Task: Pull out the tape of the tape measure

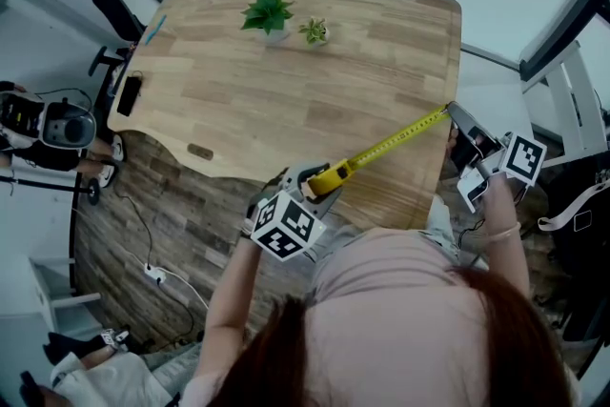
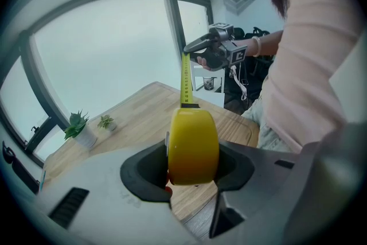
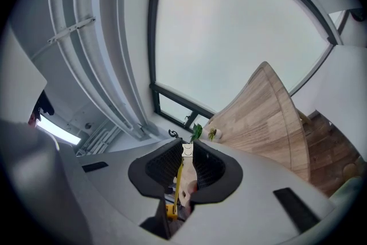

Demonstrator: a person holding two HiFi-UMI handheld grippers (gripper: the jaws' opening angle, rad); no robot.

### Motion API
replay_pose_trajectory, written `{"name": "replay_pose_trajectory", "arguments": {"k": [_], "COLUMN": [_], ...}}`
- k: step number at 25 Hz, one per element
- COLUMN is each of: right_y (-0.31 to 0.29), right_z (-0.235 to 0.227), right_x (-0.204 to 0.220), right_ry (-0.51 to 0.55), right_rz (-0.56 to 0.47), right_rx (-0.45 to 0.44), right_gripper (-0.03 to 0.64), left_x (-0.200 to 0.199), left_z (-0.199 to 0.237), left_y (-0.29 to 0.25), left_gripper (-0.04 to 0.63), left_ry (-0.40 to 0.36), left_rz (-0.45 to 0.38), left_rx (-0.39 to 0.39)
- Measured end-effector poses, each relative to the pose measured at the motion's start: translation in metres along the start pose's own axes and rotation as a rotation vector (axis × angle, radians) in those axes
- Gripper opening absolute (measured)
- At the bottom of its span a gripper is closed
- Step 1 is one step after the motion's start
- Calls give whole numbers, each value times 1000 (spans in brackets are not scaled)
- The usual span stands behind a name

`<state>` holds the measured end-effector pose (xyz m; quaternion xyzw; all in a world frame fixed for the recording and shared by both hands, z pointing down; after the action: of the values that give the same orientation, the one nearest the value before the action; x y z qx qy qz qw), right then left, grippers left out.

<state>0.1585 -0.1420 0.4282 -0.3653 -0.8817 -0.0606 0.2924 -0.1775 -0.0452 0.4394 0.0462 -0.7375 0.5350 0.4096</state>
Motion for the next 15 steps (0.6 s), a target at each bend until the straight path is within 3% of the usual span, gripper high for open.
{"name": "replay_pose_trajectory", "arguments": {"k": [15], "right_y": [13], "right_z": [-12], "right_x": [-22], "right_ry": [20], "right_rz": [-59], "right_rx": [39], "right_gripper": [52], "left_x": [9], "left_z": [6], "left_y": [4], "left_gripper": [167], "left_ry": [-12], "left_rz": [37], "left_rx": [-2]}}
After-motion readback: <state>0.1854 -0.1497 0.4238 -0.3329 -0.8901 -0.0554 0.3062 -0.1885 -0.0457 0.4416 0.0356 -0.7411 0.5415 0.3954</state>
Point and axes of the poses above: the fingertips, and each gripper's own axes: y backward along the fingers, z to its left, x out of its underside, the point moved 9 cm from there along y, backward along the fingers, and after that the axes turned 6 degrees about y, right-handed, at the moved point
